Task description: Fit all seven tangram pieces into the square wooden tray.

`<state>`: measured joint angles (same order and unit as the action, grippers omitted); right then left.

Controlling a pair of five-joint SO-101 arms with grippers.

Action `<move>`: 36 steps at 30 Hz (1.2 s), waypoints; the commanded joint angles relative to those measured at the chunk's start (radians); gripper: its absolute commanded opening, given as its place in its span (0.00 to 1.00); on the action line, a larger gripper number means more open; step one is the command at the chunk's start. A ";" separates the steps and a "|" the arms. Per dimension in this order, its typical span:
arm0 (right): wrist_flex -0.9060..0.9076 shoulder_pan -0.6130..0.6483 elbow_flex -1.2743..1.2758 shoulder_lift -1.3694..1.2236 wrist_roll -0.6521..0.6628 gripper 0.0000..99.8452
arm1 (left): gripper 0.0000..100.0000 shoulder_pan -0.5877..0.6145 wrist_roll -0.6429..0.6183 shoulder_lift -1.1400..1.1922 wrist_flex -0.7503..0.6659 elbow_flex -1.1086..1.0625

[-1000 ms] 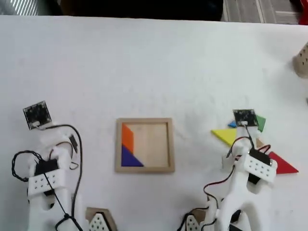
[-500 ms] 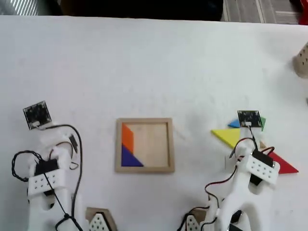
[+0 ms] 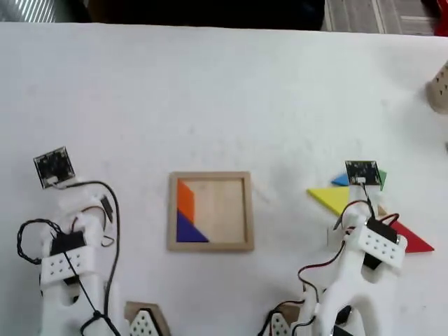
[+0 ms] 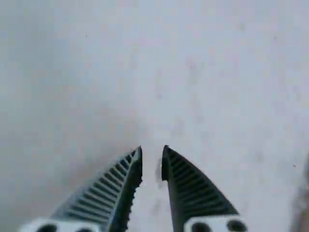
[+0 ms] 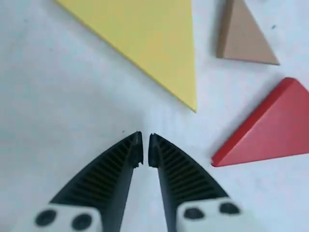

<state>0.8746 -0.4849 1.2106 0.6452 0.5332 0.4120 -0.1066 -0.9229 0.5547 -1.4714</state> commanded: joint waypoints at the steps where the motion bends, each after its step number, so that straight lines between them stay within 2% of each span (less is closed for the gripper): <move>1: -0.016 -0.001 -0.006 0.025 0.012 0.03 | 0.09 0.007 0.003 -0.025 -0.025 0.006; 5: -0.016 -0.002 -0.006 0.025 0.012 0.03 | 0.09 0.004 0.006 -0.025 -0.021 0.006; 8: -0.016 -0.004 -0.006 0.025 0.011 0.03 | 0.02 0.001 0.008 -0.027 0.011 0.012; 13: -0.002 -0.045 -0.051 0.035 0.006 0.03 | 0.02 0.001 0.008 -0.027 0.015 0.014; 18: 0.183 -0.176 -0.324 0.024 0.006 0.03 | 0.02 -0.016 0.008 -0.022 0.018 0.014; 22: 0.372 -0.188 -0.528 0.022 0.011 0.03 | 0.02 -0.015 0.008 -0.022 0.018 0.014; 26: 0.446 -0.188 -0.629 0.022 0.012 0.03 | 0.02 -0.012 0.008 -0.022 0.018 0.015; 32: 0.450 -0.188 -0.654 0.022 0.012 0.14 | 0.02 -0.013 0.008 -0.021 0.028 0.015; 36: 0.450 -0.186 -0.657 0.022 0.012 0.14 | 0.02 -0.016 0.009 -0.019 0.081 0.035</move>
<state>1.3226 -0.6628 0.6076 0.6513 0.5332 0.4120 -0.1082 -0.9306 0.5915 -1.4714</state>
